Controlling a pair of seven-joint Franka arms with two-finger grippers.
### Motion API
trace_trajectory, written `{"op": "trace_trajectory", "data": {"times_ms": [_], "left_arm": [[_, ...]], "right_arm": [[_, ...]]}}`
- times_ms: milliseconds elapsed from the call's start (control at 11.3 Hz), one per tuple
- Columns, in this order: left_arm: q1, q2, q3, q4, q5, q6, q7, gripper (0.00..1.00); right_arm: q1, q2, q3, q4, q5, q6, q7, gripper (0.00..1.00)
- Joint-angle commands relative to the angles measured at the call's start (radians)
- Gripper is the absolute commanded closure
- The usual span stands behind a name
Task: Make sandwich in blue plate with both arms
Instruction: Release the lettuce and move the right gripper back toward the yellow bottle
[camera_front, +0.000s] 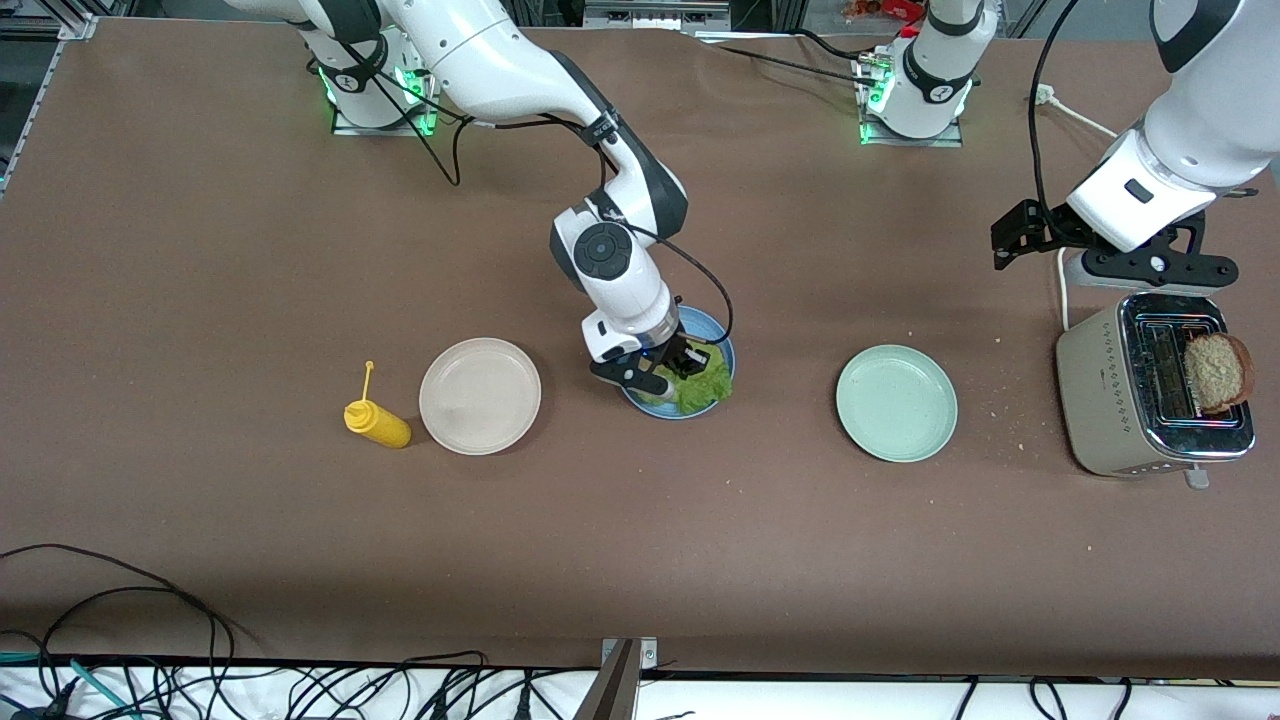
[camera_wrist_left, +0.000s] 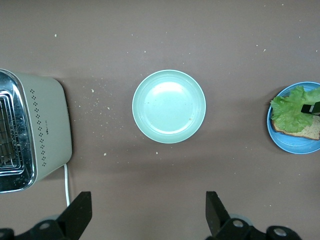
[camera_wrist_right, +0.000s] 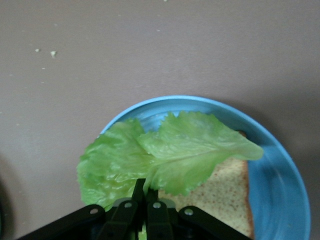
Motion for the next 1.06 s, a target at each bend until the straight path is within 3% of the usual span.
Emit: {"op": "trace_trajectory", "data": {"times_ms": [0,89,177,974], "left_arm": [[0.001,-0.006,0.0,0.001,-0.025,0.005,-0.003,0.0],[0.001,-0.006,0.0,0.001,-0.025,0.006,-0.003,0.0],[0.001,-0.006,-0.002,0.001,-0.025,0.005,-0.003,0.0],[-0.001,-0.006,-0.002,0.001,-0.025,0.003,-0.003,0.0]], "right_arm": [[0.01,-0.026,-0.008,-0.089,0.002,0.051,-0.022,0.99],[0.006,-0.046,-0.008,-0.124,-0.001,0.059,-0.035,0.71],[0.004,-0.064,-0.007,-0.155,-0.014,0.082,-0.069,0.02],[0.025,-0.228,-0.001,-0.292,-0.016,0.076,-0.088,0.0]]}}
